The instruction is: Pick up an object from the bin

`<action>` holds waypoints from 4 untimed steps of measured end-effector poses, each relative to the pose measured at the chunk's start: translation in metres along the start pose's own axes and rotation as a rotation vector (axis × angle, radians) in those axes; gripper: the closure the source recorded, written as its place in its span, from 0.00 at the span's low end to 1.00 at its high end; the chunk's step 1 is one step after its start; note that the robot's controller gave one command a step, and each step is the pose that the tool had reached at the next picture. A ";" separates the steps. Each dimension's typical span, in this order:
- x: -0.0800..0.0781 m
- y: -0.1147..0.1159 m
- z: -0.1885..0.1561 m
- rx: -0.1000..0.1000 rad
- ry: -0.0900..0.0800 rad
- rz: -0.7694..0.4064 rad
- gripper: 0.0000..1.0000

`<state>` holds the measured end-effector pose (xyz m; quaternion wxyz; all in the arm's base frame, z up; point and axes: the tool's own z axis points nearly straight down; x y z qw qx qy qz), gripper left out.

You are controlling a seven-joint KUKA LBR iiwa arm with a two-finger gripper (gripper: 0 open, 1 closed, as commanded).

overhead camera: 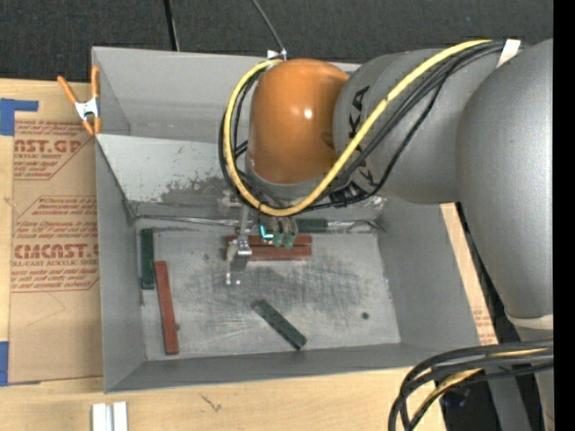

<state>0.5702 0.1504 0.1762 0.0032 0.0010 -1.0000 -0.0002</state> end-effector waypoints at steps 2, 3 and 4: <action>-0.009 -0.010 0.006 -0.002 -0.010 -0.085 0.00; -0.008 -0.057 0.103 -0.002 -0.002 -0.133 1.00; -0.008 -0.057 0.103 -0.002 -0.003 -0.132 1.00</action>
Offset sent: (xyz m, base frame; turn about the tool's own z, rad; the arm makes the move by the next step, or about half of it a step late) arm 0.0196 -0.0302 -0.0245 -0.1913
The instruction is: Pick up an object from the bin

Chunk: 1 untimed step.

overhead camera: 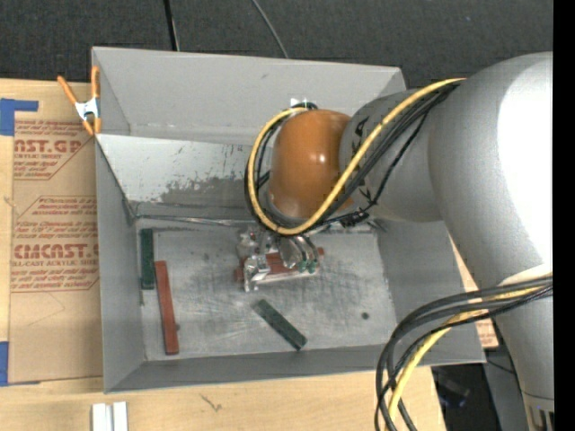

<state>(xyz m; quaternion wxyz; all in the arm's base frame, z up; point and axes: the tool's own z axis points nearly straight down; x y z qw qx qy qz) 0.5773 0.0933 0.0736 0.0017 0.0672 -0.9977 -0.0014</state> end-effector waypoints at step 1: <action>-0.006 0.034 -0.135 0.002 -0.005 -0.041 1.00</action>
Offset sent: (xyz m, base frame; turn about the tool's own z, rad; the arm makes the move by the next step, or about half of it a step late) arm 0.0000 0.0000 0.0000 0.0000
